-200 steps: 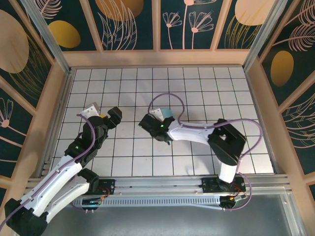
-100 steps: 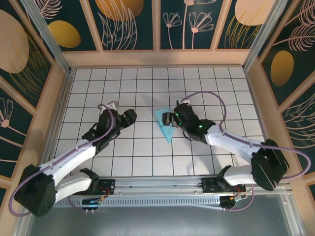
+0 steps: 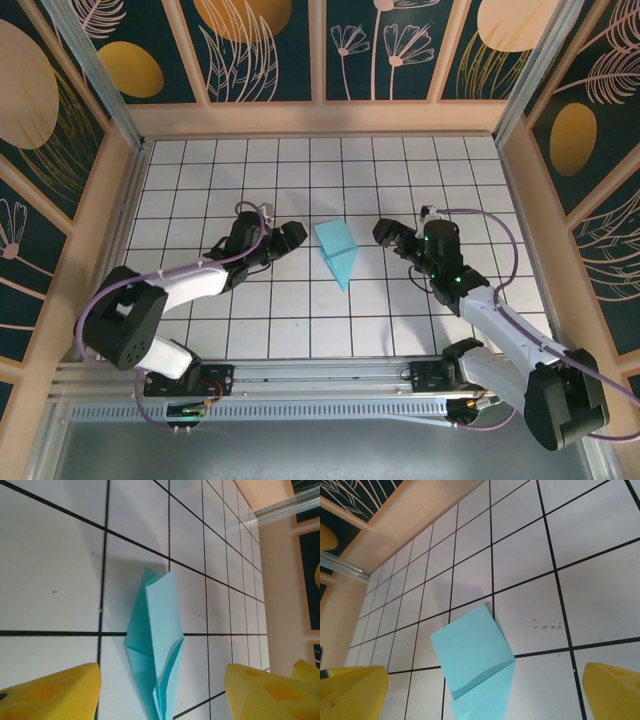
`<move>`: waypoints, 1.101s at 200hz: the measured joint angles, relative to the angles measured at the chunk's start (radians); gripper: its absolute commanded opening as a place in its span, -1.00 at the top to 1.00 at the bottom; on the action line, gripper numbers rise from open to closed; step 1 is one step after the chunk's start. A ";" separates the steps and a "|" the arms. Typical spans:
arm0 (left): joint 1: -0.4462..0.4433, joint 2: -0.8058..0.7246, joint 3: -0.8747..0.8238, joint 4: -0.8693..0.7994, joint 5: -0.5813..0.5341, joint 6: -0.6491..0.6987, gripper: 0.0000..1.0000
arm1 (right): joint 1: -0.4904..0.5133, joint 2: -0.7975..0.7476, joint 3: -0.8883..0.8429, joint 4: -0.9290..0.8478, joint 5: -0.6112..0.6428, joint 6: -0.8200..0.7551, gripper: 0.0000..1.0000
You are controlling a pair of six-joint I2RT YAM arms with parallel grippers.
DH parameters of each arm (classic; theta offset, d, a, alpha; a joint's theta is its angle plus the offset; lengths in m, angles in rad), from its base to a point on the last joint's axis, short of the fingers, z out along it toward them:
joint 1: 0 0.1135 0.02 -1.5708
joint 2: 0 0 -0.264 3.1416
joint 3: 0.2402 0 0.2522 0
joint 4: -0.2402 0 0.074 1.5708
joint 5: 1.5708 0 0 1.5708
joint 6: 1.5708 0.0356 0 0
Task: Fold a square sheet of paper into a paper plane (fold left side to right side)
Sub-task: Pick up the paper from the center of the table.
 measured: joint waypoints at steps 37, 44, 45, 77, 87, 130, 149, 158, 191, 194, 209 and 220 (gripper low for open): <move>-0.033 0.151 0.093 0.031 0.039 -0.008 -0.21 | -0.033 -0.031 -0.008 0.003 -0.055 0.014 -0.99; -0.039 0.176 0.109 0.032 0.042 -0.008 -0.21 | -0.037 -0.036 -0.008 0.003 -0.060 0.015 -0.99; -0.039 0.179 0.110 0.033 0.042 -0.008 -0.21 | -0.038 -0.037 -0.008 0.003 -0.060 0.014 -0.98; -0.056 0.275 0.151 0.047 0.052 -0.019 -0.10 | -0.054 -0.059 -0.008 0.003 -0.080 0.014 -0.99; -0.059 0.299 0.161 0.052 0.056 -0.023 -0.01 | -0.059 -0.066 -0.008 0.002 -0.085 0.014 -0.99; -0.060 0.348 0.200 0.055 0.069 -0.023 0.41 | -0.081 -0.093 -0.008 0.002 -0.111 0.009 -0.99; -0.060 0.359 0.218 0.058 0.074 -0.020 0.60 | -0.092 -0.109 -0.013 0.002 -0.127 0.005 -0.98; -0.060 0.362 0.223 0.058 0.075 -0.013 0.68 | -0.097 -0.115 -0.017 0.002 -0.134 0.003 -0.98; -0.060 0.366 0.230 0.056 0.072 0.005 0.95 | -0.120 -0.119 -0.028 0.000 -0.174 0.000 -0.98; -0.060 0.366 0.230 0.055 0.072 0.005 0.97 | -0.122 -0.119 -0.029 0.001 -0.178 -0.001 -0.98; -0.060 0.361 0.226 0.052 0.069 0.021 1.00 | -0.135 -0.119 -0.033 0.002 -0.204 -0.011 -0.97; -0.060 0.342 0.212 0.049 0.066 0.037 1.00 | -0.146 -0.119 -0.035 0.003 -0.227 -0.024 -0.95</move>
